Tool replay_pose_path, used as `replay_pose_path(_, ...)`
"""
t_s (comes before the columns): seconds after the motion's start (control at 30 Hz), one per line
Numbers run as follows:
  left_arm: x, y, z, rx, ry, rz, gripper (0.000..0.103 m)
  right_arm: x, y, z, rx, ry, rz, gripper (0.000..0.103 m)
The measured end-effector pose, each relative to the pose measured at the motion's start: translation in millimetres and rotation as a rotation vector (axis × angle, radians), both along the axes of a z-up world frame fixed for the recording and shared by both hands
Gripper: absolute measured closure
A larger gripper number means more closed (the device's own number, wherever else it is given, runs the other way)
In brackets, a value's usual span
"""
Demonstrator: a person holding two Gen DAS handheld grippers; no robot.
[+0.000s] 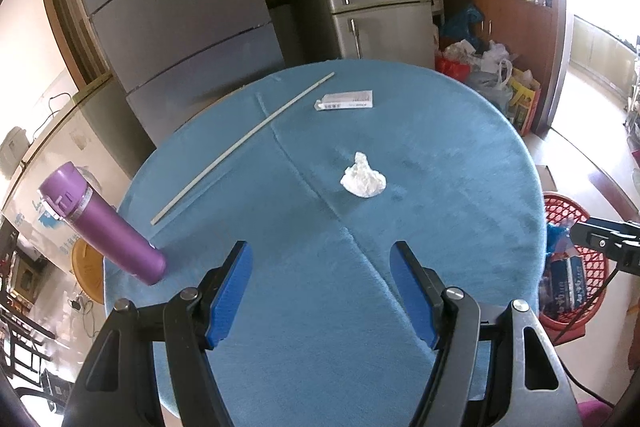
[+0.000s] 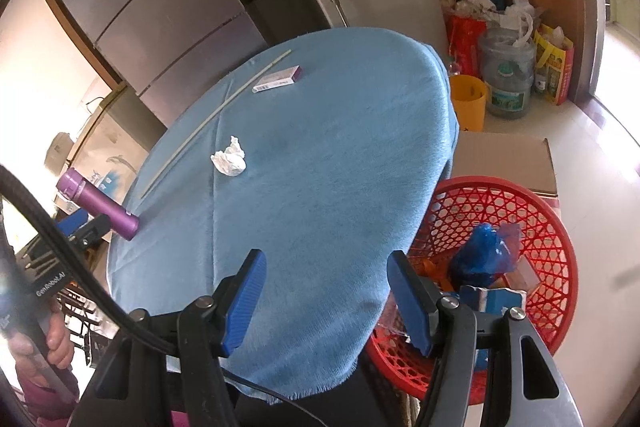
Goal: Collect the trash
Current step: 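Move both open tools back over the table toward the tissue and packet, then grasp the white tissue with the left tool while the right tool grasps the white medicine packet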
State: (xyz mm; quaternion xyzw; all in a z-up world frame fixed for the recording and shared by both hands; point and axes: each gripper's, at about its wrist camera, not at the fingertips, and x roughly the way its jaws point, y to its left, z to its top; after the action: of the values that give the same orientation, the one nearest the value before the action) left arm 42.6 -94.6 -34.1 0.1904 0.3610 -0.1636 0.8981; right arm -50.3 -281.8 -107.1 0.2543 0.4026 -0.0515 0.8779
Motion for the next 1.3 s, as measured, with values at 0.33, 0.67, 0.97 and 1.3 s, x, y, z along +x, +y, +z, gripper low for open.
replay_pose_path(0.33,39.7,12.2,-21.9,-0.016,0.07,0.032,0.031,38.9,10.7,-3.9,-0.011,0.04,0.026,0.037)
replay_pose_path(0.67,121.6,5.9,-51.3,-0.181,0.257,0.037,0.032,67.1,9.5,-22.2,0.031,0.075,0.031,0.037)
replay_pose_path(0.97,163.2,-55.4,-85.0,-0.218,0.375,-0.012,0.031,101.7,-24.2,-29.0,0.002,0.098,0.007,0.037)
replay_pose_path(1.3,177.3,-72.1,-105.6,-0.202,0.384,-0.02,0.041,229.2,-70.2,-16.5,0.046,0.005,0.089,0.036)
